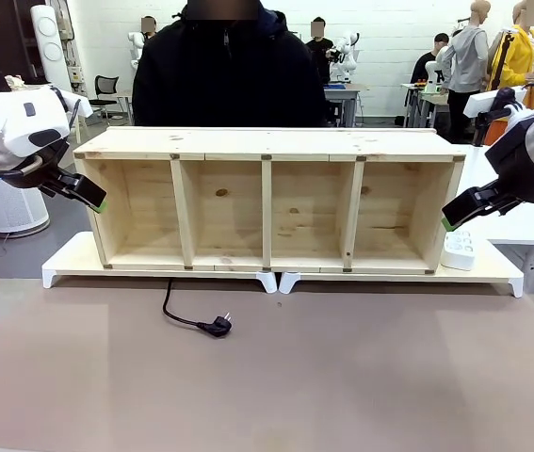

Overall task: Perform cable management.
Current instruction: When the cord part of the Power Cable appears at the lower middle area of the table and stops, grasp the cord part of the Power Cable.

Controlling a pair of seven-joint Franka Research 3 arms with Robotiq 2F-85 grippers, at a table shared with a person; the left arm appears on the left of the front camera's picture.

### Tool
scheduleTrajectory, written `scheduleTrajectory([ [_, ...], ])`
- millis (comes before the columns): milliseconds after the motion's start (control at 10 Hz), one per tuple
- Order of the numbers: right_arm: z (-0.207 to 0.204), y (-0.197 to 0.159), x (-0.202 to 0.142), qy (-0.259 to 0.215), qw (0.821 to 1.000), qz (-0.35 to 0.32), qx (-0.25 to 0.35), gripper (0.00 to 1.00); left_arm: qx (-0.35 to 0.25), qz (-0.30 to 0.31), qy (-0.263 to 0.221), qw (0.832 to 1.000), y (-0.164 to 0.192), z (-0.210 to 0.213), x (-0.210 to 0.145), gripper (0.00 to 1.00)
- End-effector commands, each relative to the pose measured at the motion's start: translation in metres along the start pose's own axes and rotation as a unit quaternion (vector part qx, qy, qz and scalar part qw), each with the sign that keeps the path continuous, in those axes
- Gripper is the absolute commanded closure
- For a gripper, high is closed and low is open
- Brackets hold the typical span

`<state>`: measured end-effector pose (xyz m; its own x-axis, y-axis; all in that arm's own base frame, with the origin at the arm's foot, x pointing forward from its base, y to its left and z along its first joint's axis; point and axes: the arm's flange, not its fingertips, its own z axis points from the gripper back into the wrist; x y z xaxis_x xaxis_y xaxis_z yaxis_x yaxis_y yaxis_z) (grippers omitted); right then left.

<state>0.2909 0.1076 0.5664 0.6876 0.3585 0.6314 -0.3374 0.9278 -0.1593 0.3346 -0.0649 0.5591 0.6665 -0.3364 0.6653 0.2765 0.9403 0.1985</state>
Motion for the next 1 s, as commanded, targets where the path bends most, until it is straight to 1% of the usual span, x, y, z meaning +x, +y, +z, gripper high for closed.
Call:
scheduleTrajectory([
  [0,0.001,0.0,0.001,-0.004,1.0,0.0,-0.001,0.0,0.001,-0.001,0.0,1.0,-0.001,0.0,0.0,0.0],
  [500,0.0,0.0,0.0,0.0,1.0,0.0,0.0,0.0,0.001,-0.001,0.0,1.0,-0.001,0.0,0.0,0.0],
  [700,-0.005,0.029,0.033,0.016,0.998,0.056,0.019,0.0,0.001,-0.001,0.0,1.0,-0.001,0.0,0.0,0.0],
  [900,-0.01,0.056,0.059,0.027,0.995,0.094,0.032,0.0,0.001,-0.001,0.0,1.0,-0.001,0.0,0.0,0.0],
])
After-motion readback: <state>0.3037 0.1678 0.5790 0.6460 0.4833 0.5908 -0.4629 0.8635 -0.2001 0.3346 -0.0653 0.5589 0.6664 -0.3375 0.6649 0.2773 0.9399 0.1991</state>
